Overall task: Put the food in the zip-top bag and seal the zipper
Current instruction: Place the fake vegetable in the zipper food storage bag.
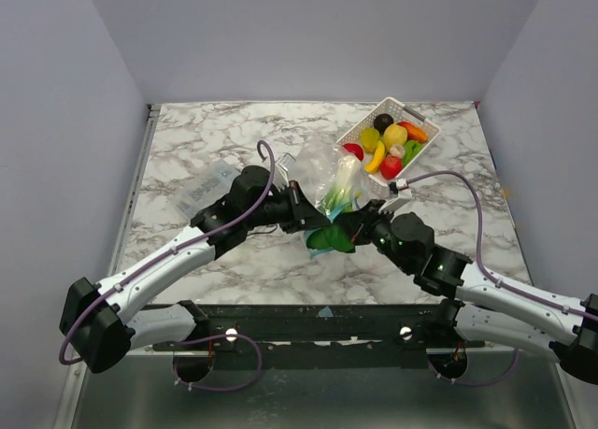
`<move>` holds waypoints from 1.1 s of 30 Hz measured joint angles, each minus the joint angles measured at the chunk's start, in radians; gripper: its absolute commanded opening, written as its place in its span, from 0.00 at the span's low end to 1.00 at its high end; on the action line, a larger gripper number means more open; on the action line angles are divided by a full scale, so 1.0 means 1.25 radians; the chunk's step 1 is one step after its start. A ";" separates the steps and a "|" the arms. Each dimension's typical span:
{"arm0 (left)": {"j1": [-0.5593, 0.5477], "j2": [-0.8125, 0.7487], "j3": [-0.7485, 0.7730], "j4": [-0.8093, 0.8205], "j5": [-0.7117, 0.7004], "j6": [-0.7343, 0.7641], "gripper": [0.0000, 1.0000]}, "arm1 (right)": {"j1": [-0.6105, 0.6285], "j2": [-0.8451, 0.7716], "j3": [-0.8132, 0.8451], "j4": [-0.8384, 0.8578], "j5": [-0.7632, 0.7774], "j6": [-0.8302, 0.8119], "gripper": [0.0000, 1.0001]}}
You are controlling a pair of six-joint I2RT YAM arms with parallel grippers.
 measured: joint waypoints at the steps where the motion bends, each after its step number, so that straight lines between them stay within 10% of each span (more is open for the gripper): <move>1: 0.000 -0.007 0.000 0.000 0.001 -0.013 0.00 | 0.000 -0.001 0.007 -0.001 0.009 0.005 0.00; 11: -0.015 -0.022 -0.001 0.080 0.043 -0.193 0.00 | 0.000 0.084 0.067 -0.009 0.023 0.041 0.15; 14: -0.016 -0.022 -0.005 0.099 0.049 -0.227 0.00 | 0.000 0.088 0.106 -0.049 0.022 0.035 0.46; 18: -0.009 -0.021 -0.019 0.136 0.056 -0.278 0.00 | -0.005 0.104 0.173 -0.151 0.025 0.028 0.61; 33: 0.051 0.018 -0.020 0.077 0.054 -0.289 0.00 | -0.018 0.238 0.493 -0.724 -0.087 0.011 0.79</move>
